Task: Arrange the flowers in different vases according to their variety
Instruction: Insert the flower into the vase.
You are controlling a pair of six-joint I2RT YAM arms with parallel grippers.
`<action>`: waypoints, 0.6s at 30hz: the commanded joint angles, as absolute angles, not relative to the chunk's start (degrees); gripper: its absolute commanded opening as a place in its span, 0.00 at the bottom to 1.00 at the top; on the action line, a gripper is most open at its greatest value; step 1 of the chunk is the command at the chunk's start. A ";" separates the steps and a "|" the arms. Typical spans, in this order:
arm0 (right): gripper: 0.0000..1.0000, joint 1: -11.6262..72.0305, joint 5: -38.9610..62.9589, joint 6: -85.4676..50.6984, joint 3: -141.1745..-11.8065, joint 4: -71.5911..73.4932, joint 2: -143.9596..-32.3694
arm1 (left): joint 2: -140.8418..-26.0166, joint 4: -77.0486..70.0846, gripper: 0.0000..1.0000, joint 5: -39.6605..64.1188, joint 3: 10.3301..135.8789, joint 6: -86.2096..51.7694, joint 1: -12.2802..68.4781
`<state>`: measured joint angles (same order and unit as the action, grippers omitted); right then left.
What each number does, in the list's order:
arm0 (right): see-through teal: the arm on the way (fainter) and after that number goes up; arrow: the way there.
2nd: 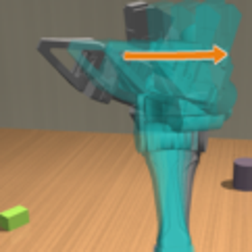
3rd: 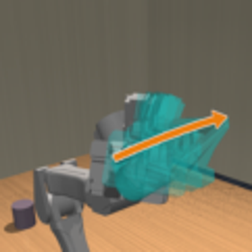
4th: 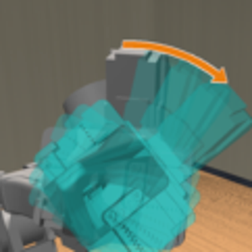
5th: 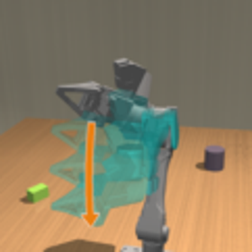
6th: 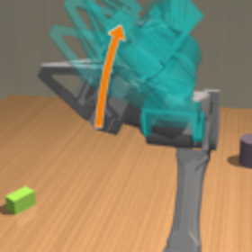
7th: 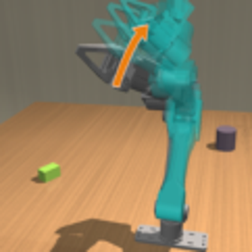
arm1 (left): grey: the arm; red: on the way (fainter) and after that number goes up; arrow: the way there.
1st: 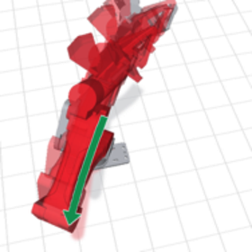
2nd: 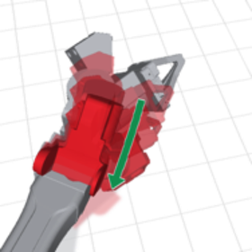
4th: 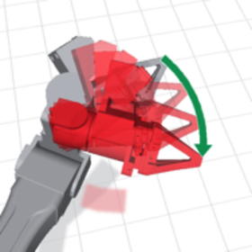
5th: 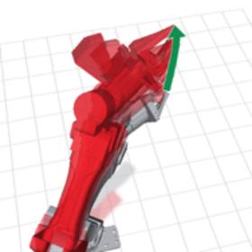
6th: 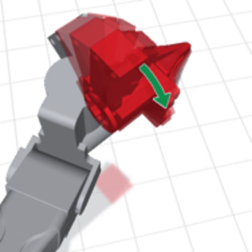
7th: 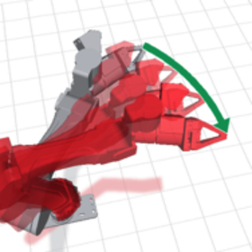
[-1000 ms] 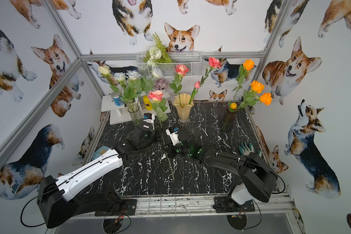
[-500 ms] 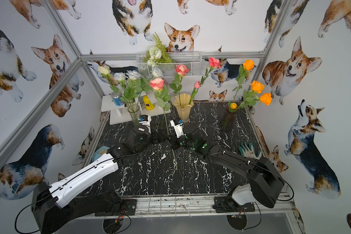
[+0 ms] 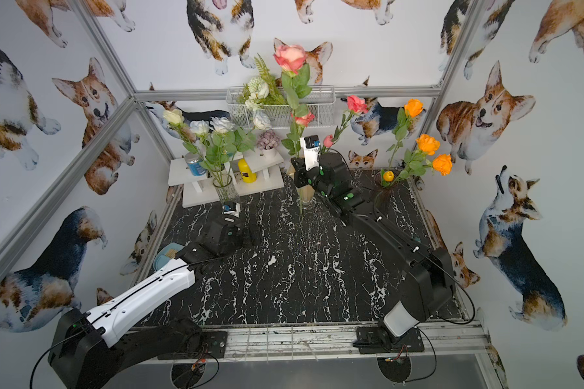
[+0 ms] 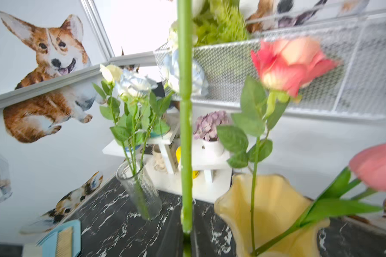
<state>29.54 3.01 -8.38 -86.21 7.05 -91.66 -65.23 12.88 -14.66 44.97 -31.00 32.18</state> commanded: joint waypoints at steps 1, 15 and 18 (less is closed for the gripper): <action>0.00 28.47 -0.16 -3.60 -92.79 10.04 -95.84 | -64.84 11.80 1.00 -13.55 44.41 -29.81 31.48; 0.00 25.52 -5.73 3.57 -109.25 16.28 -112.63 | -64.34 10.76 1.00 -11.05 42.80 -28.58 28.32; 0.00 25.29 -5.93 2.87 -108.79 17.30 -114.19 | -64.26 10.81 1.00 -10.81 42.71 -28.28 27.62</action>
<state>25.47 -4.51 2.04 -108.51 13.10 -113.25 -64.49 12.19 -11.53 42.87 -29.10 28.10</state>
